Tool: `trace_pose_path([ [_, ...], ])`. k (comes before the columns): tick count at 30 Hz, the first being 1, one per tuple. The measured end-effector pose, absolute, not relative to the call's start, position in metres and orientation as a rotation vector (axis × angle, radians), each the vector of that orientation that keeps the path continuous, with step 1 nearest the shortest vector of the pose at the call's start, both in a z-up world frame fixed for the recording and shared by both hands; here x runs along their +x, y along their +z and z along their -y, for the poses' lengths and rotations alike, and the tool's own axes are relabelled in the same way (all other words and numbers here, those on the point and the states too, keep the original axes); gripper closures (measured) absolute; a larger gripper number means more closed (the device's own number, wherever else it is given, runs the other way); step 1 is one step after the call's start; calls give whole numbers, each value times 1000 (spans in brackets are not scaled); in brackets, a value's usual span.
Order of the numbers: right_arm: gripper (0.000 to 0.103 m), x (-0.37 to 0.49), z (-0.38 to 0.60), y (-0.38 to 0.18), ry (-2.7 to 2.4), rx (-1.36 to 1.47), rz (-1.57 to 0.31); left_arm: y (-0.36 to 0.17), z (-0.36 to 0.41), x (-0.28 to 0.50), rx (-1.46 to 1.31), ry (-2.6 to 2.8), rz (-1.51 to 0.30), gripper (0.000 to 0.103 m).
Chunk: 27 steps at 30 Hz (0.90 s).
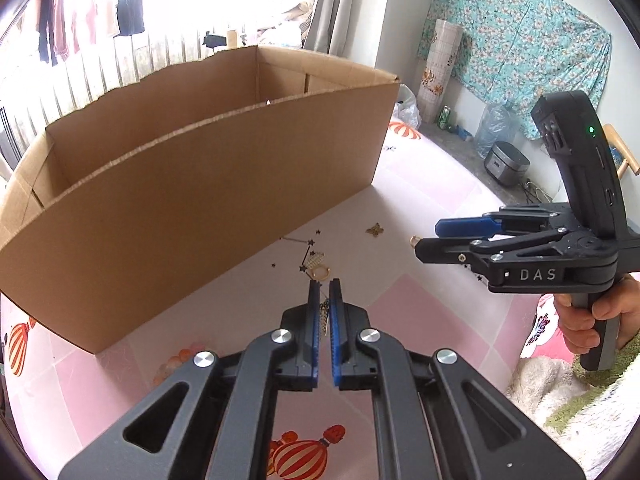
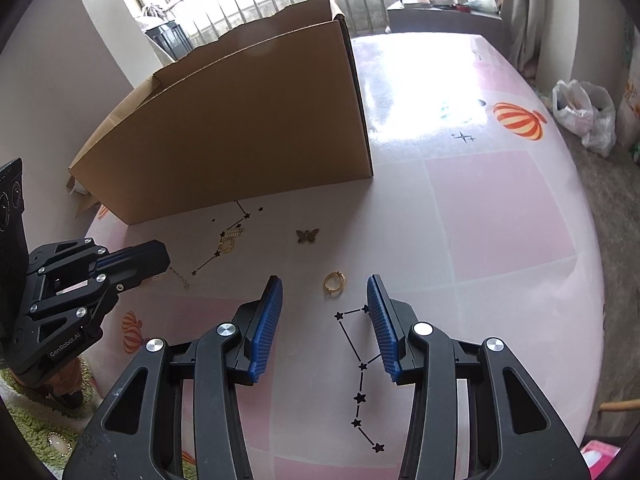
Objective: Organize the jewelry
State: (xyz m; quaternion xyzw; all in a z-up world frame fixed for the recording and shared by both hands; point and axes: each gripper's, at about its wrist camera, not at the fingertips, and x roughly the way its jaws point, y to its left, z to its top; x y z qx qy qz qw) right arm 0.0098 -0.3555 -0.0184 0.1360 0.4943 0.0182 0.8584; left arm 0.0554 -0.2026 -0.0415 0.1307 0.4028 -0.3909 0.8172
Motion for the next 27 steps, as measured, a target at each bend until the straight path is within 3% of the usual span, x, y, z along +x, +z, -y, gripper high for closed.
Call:
trace_pose_path([
  [6,62,18,341,-22,4,151,-1038,-45,205,54,287,-841,-882,99],
  [12,74,21,328,-24,4,28,-1035,-47,208,55,292,-846,-884,99],
  [16,94,19,330,-23,30,20,-1036,-48,206,57,287,-844,-885,99],
  [19,96,19,335,-22,34,45,-1029,-47,204,57,285,-838,-880,99],
  [21,103,18,340,-21,35,75,-1028,-46,202,56,283,-834,-874,99],
  [27,103,15,347,-16,33,117,-1010,-40,198,52,273,-821,-852,99],
])
